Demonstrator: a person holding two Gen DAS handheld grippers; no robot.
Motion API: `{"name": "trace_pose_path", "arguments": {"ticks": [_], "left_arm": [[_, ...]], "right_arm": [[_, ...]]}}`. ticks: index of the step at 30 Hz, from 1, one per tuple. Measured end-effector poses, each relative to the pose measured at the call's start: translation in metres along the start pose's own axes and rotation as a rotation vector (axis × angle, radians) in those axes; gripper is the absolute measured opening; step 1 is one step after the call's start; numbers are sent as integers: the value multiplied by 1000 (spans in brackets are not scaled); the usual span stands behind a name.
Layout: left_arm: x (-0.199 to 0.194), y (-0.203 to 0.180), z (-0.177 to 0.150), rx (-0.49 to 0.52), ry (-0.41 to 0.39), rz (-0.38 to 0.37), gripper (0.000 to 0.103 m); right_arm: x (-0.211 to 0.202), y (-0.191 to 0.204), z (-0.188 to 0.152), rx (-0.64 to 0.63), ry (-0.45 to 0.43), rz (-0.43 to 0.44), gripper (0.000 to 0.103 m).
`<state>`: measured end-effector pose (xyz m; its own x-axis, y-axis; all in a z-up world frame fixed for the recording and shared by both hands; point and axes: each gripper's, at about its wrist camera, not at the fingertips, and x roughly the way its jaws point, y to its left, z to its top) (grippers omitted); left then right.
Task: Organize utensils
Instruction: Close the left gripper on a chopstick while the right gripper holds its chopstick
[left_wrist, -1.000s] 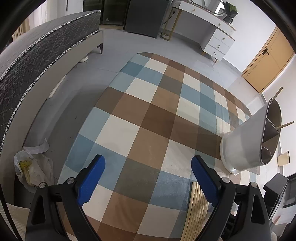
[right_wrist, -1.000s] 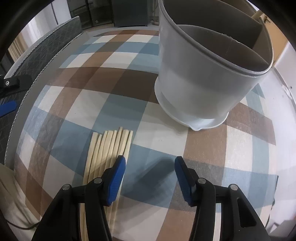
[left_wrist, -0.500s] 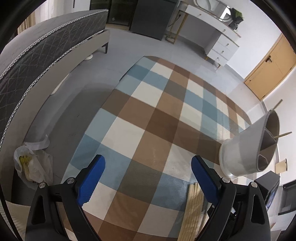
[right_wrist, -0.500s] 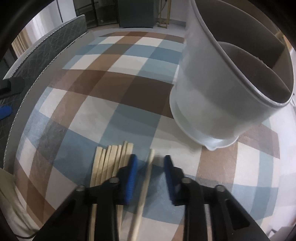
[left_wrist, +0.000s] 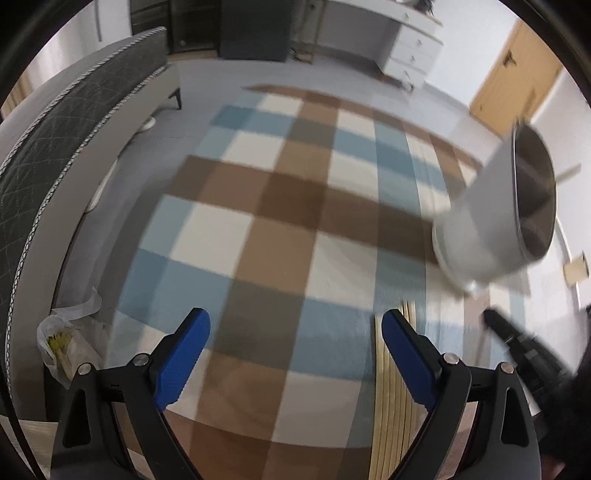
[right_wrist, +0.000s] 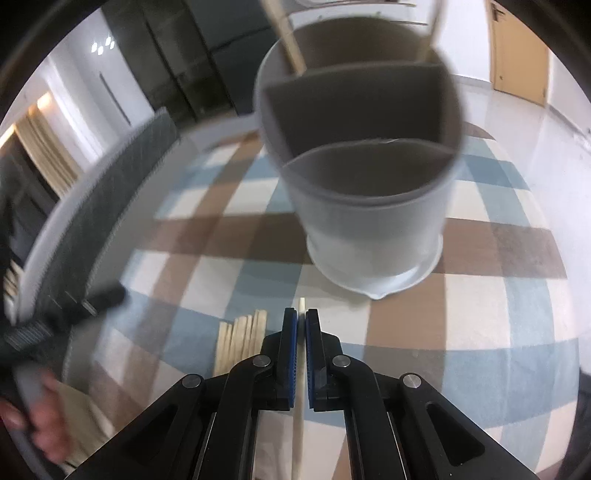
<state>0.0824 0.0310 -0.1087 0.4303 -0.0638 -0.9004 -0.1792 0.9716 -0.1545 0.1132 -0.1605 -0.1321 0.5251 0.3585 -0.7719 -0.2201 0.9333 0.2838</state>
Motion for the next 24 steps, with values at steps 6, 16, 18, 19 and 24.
{"name": "trace_pose_path", "arguments": {"ticks": [6,16,18,19,24], "left_arm": [[18,-24,-20,68,69,13,91],[42,-41,-40,131,171,91,91],[41,-40,-39,117,172,96,91],[41,-39,-39,110,178,94,91],[41,-39,-36,101,178,106,91]], "right_arm": [[-22,-29,2,122,-68,67,3],[-42,-50,13,189,-152,88,3],[-43,-52,14,186,-154,81,3],[-44,-53,15,185,-159,79,3],[-46,-54,20,187,-172,79,3]]}}
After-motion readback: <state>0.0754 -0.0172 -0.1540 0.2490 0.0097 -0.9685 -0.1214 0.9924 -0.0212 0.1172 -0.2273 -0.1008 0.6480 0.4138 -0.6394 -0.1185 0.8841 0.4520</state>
